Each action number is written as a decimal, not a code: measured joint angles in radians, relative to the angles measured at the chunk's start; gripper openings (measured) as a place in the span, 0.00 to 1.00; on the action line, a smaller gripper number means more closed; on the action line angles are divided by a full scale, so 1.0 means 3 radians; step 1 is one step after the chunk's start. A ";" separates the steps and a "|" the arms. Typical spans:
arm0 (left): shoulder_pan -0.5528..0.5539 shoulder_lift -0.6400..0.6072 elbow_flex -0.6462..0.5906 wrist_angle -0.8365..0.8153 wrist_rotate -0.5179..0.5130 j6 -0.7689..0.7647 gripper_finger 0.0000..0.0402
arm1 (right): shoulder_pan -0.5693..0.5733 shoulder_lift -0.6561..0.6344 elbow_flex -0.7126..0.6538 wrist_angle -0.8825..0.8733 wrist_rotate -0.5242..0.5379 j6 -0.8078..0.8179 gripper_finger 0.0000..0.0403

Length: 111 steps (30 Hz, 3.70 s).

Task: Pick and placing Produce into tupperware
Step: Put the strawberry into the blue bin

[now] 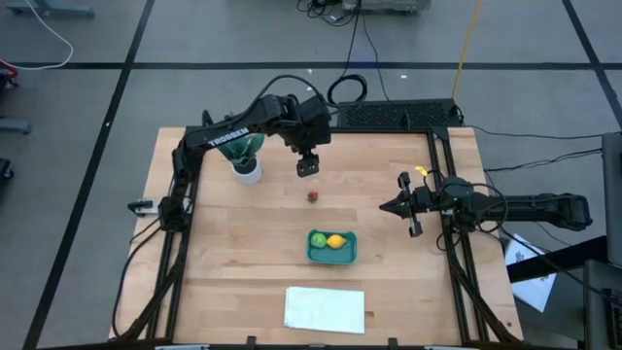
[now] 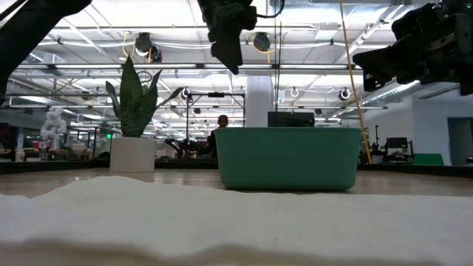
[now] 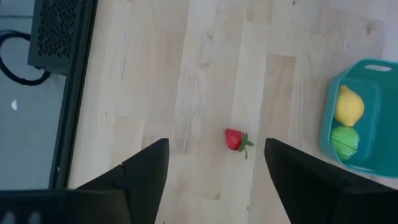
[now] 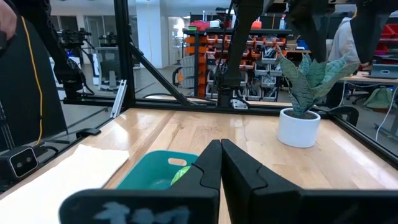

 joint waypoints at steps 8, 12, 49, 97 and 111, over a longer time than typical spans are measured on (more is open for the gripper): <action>-0.0011 0.0079 -0.0005 -0.0054 0.0009 -0.0199 0.68 | 0.0001 -0.0001 0.0000 -0.0001 0.0000 0.0002 0.00; -0.0031 0.0174 -0.0005 -0.0116 0.0088 -0.0207 0.68 | 0.0000 0.0008 0.0000 -0.0002 0.0000 0.0039 0.00; -0.0232 0.0984 -0.0384 -0.0133 -0.0032 -0.1350 0.68 | 0.0000 0.0055 -0.0001 -0.0152 -0.0001 0.0063 0.00; -0.0222 0.0979 -0.1088 0.0715 0.0194 -0.1286 0.68 | 0.0001 0.0055 -0.0001 -0.0156 0.0000 0.0064 0.00; -0.0222 0.0979 -0.1091 0.0770 0.0182 -0.1157 0.67 | 0.0000 0.0055 -0.0001 -0.0156 -0.0001 0.0064 0.00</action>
